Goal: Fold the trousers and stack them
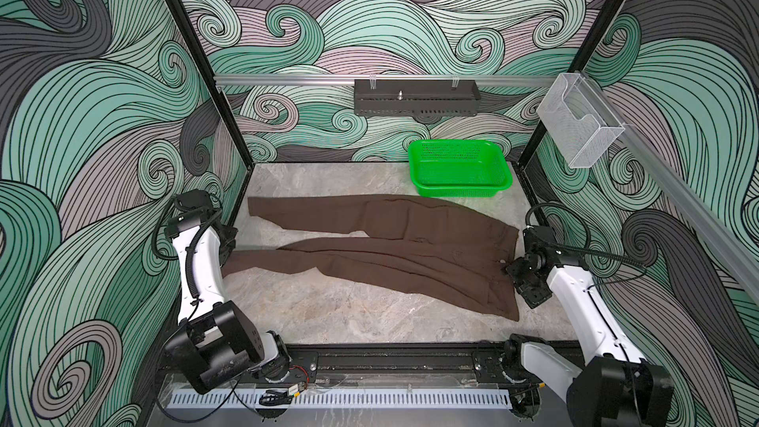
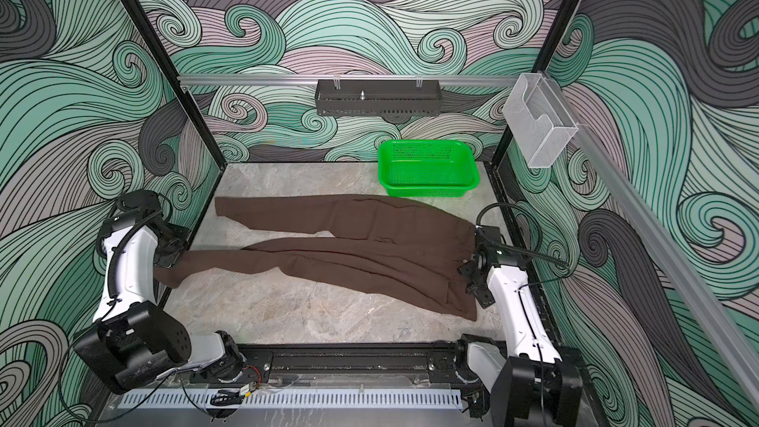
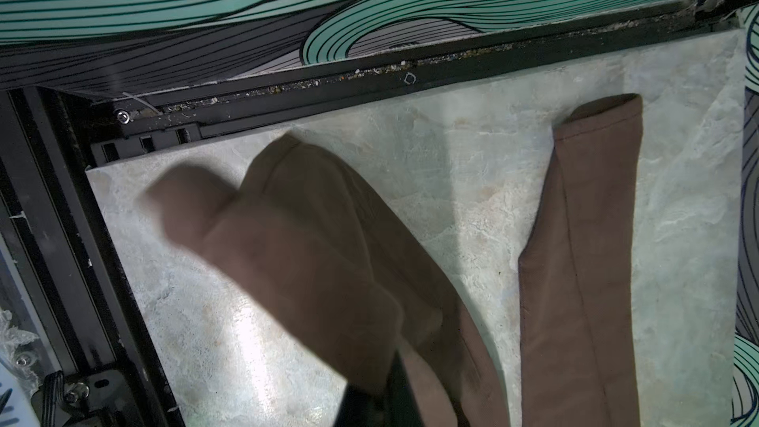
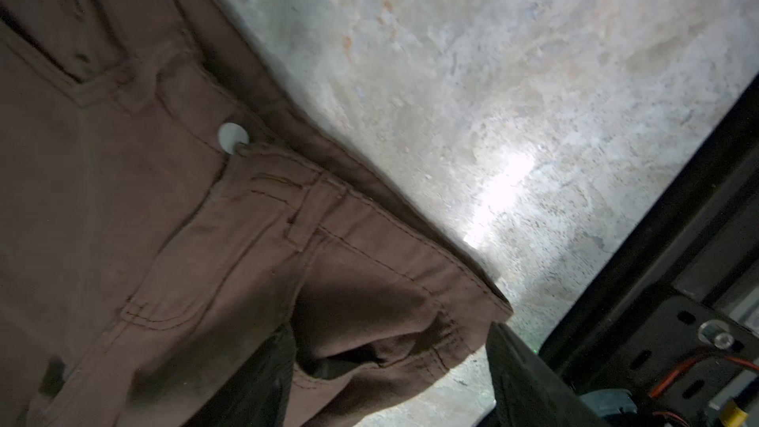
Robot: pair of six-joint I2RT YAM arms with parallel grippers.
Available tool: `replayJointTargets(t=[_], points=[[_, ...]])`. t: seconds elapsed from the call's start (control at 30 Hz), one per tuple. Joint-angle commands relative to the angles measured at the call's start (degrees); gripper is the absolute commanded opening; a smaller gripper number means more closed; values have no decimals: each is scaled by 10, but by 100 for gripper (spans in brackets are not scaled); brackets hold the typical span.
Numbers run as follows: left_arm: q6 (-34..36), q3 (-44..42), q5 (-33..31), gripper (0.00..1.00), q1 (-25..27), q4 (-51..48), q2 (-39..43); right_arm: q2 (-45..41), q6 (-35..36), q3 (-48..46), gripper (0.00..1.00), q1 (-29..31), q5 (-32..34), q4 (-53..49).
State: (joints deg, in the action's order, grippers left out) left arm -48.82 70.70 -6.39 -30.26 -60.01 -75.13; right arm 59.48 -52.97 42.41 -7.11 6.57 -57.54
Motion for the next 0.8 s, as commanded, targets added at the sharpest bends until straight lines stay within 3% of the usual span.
replayJointTargets(t=[0.0,0.4,0.77], points=[[20,17,7,0,-7,0,1,-30,-16,-9,74,-3,16,-48],[35,18,34,0,-17,-2,-3,-40,-56,-59,59,-6,-120,-44],[42,28,47,0,-27,-8,-10,-6,-97,-126,60,-3,-128,0]])
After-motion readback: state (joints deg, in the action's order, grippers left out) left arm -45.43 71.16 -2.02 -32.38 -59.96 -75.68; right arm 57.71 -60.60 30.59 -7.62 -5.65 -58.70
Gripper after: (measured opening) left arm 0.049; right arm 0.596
